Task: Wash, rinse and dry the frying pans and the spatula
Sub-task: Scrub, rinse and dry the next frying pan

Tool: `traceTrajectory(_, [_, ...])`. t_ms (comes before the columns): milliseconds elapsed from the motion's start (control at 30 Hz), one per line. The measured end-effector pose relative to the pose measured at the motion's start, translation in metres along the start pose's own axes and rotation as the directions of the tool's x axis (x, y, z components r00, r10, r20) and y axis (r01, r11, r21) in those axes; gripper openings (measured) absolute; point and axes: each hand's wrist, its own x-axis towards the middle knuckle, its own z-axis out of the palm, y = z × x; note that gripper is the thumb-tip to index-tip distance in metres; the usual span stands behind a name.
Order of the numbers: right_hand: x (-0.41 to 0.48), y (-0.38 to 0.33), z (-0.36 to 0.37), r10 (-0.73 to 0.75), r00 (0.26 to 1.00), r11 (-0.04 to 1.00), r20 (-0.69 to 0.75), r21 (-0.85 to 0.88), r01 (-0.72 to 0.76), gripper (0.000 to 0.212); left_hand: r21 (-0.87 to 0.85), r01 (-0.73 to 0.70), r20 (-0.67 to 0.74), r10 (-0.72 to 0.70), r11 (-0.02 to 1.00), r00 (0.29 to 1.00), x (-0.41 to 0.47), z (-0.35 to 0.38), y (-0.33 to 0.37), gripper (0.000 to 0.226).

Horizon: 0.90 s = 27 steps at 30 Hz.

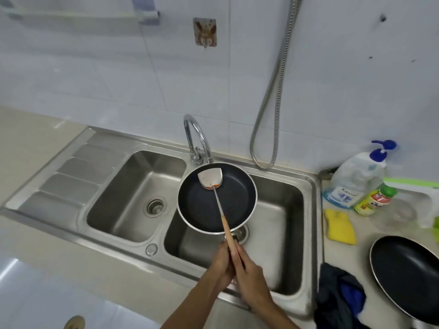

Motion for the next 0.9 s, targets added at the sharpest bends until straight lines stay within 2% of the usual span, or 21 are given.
traceTrajectory(367, [0.017, -0.005, 0.024, 0.097, 0.994, 0.994, -0.055, 0.054, -0.094, 0.038, 0.033, 0.052, 0.077, -0.054, 0.998, 0.996, 0.026, -0.015, 0.017, 0.041])
traceTrajectory(567, [0.02, -0.011, 0.016, 0.093, 0.996, 0.996, -0.004, 0.013, -0.093, 0.036, 0.079, 0.022, 0.055, -0.026, 0.997, 0.998, 0.032, -0.011, 0.016, 0.037])
traceTrajectory(733, [0.034, -0.019, 0.012, 0.102, 0.994, 0.984, 0.045, -0.15, -0.094, 0.019, 0.232, -0.11, 0.033, 0.105, 0.966, 0.994, 0.034, -0.013, 0.016, 0.029])
traceTrajectory(833, [0.042, -0.034, 0.005, 0.101, 0.993, 0.964, 0.065, -0.255, -0.081, 0.029, 0.26, -0.16, 0.069, 0.147, 0.952, 0.987, 0.035, -0.014, 0.015, 0.021])
traceTrajectory(900, [0.05, -0.043, -0.003, 0.084, 0.993, 0.937, 0.086, -0.345, -0.049, 0.028, 0.246, -0.174, 0.068, 0.162, 0.953, 0.984, 0.033, -0.012, 0.015, 0.02])
